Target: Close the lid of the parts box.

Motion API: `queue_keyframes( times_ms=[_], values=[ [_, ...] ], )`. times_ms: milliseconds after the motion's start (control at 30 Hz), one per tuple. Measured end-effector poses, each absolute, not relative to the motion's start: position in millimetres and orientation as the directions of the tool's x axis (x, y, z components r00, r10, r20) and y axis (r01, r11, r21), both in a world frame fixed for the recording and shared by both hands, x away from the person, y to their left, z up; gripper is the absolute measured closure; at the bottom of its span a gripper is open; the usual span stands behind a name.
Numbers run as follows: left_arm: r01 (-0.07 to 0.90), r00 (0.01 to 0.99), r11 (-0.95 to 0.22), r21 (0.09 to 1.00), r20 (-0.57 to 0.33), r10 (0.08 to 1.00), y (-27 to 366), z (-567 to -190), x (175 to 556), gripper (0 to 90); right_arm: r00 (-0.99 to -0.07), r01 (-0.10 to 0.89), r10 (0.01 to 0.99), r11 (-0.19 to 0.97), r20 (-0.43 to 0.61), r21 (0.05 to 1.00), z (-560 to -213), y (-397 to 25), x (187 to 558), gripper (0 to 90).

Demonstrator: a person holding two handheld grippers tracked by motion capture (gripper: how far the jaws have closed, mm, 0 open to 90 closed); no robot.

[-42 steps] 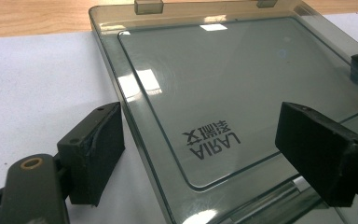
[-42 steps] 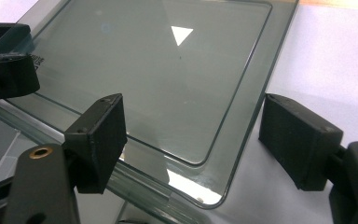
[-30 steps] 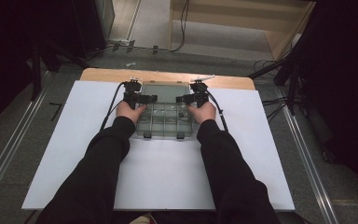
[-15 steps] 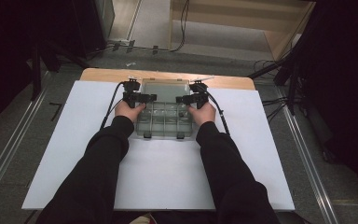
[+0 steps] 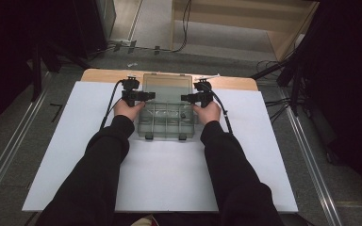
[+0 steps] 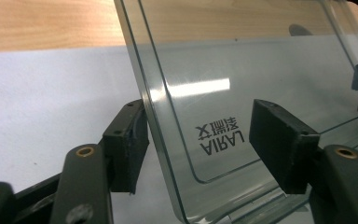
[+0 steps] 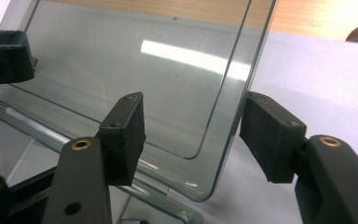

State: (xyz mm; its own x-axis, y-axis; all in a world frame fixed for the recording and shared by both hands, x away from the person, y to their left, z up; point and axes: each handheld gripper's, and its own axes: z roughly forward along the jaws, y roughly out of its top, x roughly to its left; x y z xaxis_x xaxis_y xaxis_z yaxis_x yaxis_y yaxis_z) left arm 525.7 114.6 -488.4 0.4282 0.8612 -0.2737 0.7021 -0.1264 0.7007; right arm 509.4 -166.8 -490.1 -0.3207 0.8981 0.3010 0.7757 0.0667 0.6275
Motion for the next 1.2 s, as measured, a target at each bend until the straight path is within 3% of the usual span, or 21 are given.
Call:
queue_keyframes(
  times_ms=[333, 1200],
  values=[
    [0.671, 0.455, -0.135, 0.729, -0.261, 0.851, 120.0, -475.7, 522.2, 47.5, -0.340, 0.760, 0.888, 0.064, 0.311, 0.647, -476.8, -171.6, 504.9, 41.0],
    [0.620, 0.505, -0.146, 0.771, -0.249, 0.826, 124.4, -459.6, 506.8, 49.2, -0.396, 0.717, 0.870, 0.093, 0.294, 0.691, -461.0, -179.2, 487.6, 44.8]
  ],
)
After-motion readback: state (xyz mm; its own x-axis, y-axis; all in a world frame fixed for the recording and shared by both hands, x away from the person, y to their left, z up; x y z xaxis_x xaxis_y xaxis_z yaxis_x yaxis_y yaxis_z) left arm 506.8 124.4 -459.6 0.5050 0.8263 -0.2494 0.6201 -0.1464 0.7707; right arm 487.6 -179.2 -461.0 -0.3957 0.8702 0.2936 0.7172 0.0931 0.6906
